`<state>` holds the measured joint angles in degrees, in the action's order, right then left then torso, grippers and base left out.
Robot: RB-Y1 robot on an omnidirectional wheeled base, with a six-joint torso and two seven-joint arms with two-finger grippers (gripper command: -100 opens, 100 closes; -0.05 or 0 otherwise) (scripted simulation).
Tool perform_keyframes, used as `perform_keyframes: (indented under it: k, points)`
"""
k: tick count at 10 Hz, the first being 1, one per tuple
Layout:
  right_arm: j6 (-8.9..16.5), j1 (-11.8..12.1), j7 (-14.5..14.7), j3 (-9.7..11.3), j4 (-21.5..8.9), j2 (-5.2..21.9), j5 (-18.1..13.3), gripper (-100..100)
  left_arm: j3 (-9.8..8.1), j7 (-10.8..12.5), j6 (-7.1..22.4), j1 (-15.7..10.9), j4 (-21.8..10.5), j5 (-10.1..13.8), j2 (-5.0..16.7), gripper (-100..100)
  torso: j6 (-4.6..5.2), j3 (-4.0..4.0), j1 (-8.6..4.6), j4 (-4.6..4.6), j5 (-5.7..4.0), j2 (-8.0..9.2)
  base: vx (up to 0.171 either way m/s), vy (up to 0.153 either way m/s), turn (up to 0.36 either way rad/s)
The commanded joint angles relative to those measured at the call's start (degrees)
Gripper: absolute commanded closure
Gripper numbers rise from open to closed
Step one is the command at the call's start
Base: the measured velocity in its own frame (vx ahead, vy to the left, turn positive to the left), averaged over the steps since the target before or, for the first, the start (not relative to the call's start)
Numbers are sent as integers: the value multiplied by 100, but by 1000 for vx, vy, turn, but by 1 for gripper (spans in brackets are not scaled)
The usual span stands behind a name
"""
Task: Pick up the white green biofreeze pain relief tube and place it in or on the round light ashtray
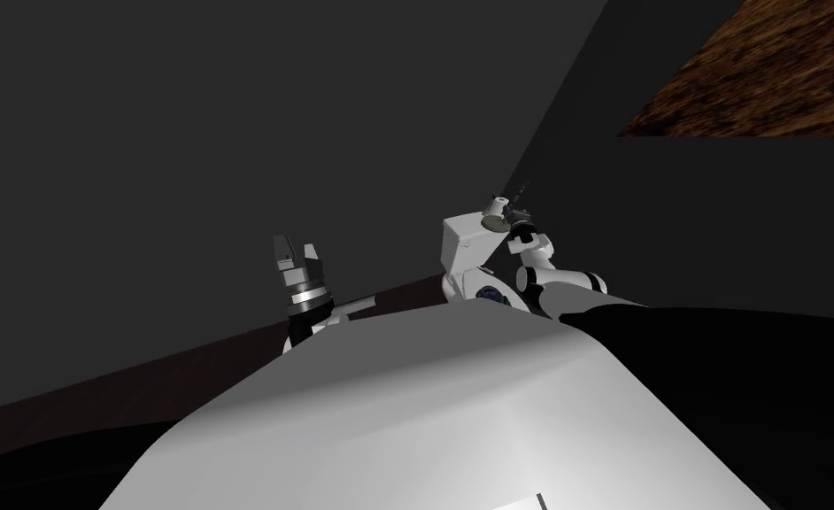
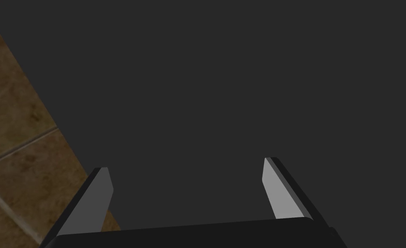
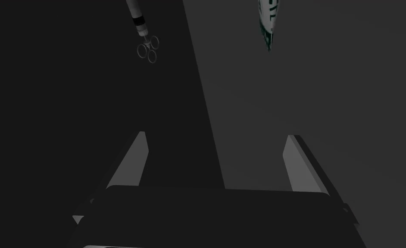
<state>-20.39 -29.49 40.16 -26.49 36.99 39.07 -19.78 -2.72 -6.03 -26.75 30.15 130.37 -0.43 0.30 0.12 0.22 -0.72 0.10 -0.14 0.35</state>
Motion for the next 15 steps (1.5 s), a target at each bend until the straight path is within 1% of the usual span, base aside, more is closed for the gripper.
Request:
perform_keyframes:
  k: [1,2,3,4,7,12,15]
  points:
    - [135,-209,-129,124,-185,38,53,-100,0,0,0,0,0,0,0,0,0,0,0,0,0,0,-177,-149,126]
    - [245,-330,-178,256,-307,61,46,-100,0,0,0,0,0,0,0,0,1,3,-9,1,-2,5,-136,-175,136]
    - [245,-330,-178,256,-307,61,46,-100,-1,0,0,0,0,0,1,0,1,-3,-20,-1,-5,-7,-57,-118,72]
    - [381,-446,-206,424,-431,78,15,-100,0,0,0,2,0,0,0,0,4,-16,-5,-6,-3,-30,-12,-79,133]
    - [625,-625,-219,736,-632,106,-69,-100,0,0,0,2,0,0,0,0,0,-39,10,-16,0,-67,7,-91,119]
    - [1063,-936,-195,1315,-976,172,-250,-100,0,0,0,3,0,0,0,0,1,-41,6,-16,0,-70,2,-98,123]
    - [1289,-1090,-168,1619,-1142,206,-354,-100,0,0,0,3,0,0,0,0,1,-44,17,-18,2,-76,18,-72,109]
